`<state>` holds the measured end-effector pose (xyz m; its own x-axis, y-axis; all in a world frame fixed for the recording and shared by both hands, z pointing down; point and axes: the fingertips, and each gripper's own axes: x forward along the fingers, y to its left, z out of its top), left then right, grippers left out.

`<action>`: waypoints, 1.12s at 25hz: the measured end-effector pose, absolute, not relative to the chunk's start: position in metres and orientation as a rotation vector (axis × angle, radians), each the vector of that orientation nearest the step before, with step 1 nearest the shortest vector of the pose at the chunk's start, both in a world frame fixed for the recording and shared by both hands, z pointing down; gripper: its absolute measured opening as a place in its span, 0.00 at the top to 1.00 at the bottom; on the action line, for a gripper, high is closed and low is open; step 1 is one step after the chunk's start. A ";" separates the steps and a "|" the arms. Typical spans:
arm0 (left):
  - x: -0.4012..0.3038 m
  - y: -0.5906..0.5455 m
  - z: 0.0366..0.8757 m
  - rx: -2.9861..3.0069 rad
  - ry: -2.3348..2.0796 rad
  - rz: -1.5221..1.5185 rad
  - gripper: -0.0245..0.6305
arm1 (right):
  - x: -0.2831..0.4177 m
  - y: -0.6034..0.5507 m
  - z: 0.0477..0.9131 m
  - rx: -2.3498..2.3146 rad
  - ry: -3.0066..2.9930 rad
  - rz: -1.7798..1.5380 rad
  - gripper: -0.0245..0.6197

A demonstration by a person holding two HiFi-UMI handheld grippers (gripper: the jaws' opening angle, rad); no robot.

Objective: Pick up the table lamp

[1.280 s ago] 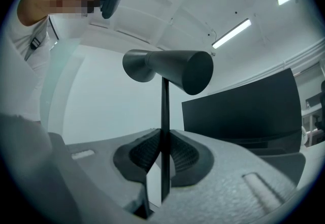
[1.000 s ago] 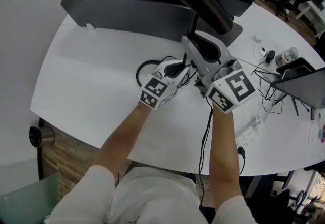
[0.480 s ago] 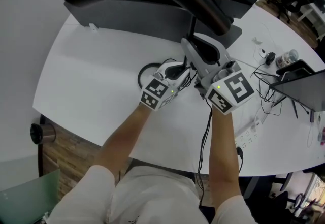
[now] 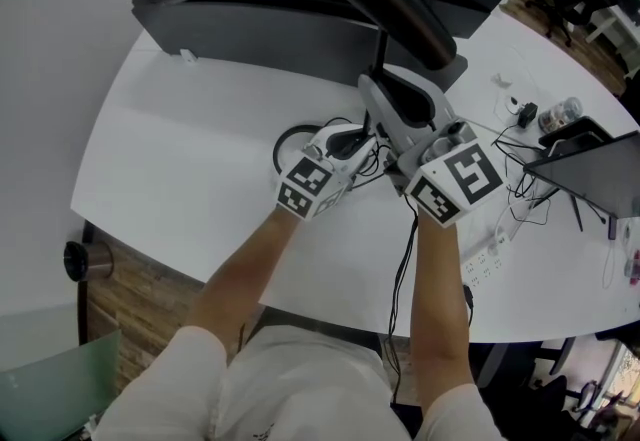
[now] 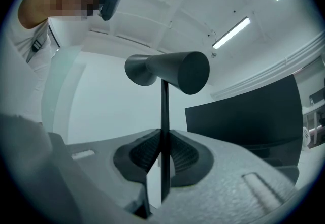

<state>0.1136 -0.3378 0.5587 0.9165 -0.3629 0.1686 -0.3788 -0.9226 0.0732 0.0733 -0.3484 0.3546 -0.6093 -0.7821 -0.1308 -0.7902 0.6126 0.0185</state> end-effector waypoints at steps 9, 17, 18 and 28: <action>0.121 -0.320 0.529 2.975 -0.569 0.247 0.89 | 0.083 -0.331 0.325 -1.332 2.708 0.107 0.90; 0.124 -0.302 0.499 2.980 -0.576 0.253 0.89 | 0.085 -0.311 0.295 -1.325 2.706 0.115 0.90; 0.124 -0.299 0.496 2.980 -0.575 0.254 0.89 | 0.086 -0.308 0.291 -1.325 2.705 0.115 0.90; 0.127 -0.272 0.463 2.979 -0.566 0.250 0.89 | 0.086 -0.281 0.258 -1.307 2.704 0.119 0.90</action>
<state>0.1266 -0.2717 0.4628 0.9175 -0.3553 0.1787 -0.3716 -0.9260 0.0664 0.0857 -0.2811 0.2583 -0.6145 -0.7734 -0.1559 -0.7841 0.6205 0.0120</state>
